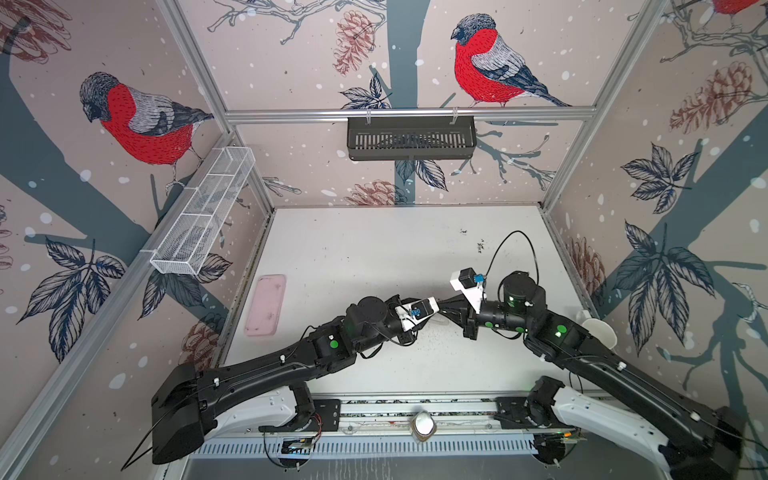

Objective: Put the keys on the keyring

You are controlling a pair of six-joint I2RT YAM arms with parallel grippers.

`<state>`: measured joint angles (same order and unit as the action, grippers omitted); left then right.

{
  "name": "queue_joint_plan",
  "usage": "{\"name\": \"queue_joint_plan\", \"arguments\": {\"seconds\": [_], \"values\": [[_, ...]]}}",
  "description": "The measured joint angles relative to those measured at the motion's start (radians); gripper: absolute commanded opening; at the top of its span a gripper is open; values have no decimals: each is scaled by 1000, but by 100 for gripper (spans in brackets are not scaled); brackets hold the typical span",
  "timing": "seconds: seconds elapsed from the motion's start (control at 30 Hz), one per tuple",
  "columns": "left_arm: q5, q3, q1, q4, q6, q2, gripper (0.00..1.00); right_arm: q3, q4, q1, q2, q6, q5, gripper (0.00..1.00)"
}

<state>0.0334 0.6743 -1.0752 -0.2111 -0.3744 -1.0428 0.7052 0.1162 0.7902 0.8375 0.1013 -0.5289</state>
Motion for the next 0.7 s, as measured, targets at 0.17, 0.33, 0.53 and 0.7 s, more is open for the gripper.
{"name": "queue_joint_plan", "arguments": {"seconds": [0.17,0.33,0.53,0.7], "values": [[74,26,4,73,-25,-6,9,14,28,20,0,-50,-3,0],[131,32,13,114,-33,5,0,17,45,27,0,-77,-19,0],[165,32,23,118,-32,9,6,16,43,27,-2,-78,-31,0],[193,35,25,133,-24,6,17,14,32,28,-3,-78,-47,0]]}}
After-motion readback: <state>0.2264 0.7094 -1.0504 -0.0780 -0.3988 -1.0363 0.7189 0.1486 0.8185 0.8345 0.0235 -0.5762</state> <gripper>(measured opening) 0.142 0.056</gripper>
